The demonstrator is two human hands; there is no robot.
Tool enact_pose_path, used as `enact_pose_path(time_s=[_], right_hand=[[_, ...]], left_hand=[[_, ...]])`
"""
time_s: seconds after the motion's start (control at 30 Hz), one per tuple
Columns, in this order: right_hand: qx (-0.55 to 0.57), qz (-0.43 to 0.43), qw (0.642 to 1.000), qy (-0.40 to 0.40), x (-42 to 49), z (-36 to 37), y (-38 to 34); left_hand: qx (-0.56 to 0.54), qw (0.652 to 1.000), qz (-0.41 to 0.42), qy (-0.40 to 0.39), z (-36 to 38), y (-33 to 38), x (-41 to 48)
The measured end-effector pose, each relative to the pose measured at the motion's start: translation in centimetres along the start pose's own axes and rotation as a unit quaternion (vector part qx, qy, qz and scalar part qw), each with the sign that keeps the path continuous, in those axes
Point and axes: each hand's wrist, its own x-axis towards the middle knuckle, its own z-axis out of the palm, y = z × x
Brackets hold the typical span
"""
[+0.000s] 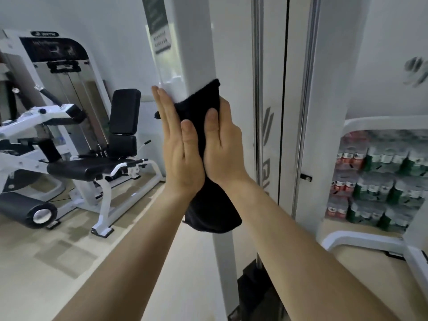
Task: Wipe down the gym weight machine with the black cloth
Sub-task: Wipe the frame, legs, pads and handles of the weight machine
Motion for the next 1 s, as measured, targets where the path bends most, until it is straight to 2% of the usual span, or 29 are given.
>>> enact_pose_path(time_s=[0.27,0.43,0.6,0.87,1.0], right_hand=[[0.027,0.027,0.999,-0.03,-11.7,-1.0,7.5],[0.051,0.057,0.997,-0.021,-9.8,-0.9,7.1],[0.077,0.043,0.996,-0.033,-10.0,-0.9,7.8],[0.136,0.137,0.976,-0.103,-19.2,-2.8,12.5],[0.131,0.162,0.974,-0.093,-19.9,-2.7,12.9]], left_hand=[[0.021,0.999,-0.014,-0.032,0.9,-4.7,-11.5],[0.001,1.0,-0.017,-0.01,1.2,-3.4,-9.7],[0.011,1.0,0.005,-0.004,1.5,-4.2,-9.3],[0.055,0.997,-0.042,-0.041,2.0,-7.1,-19.5],[0.06,0.995,-0.06,-0.052,2.0,-7.8,-21.1]])
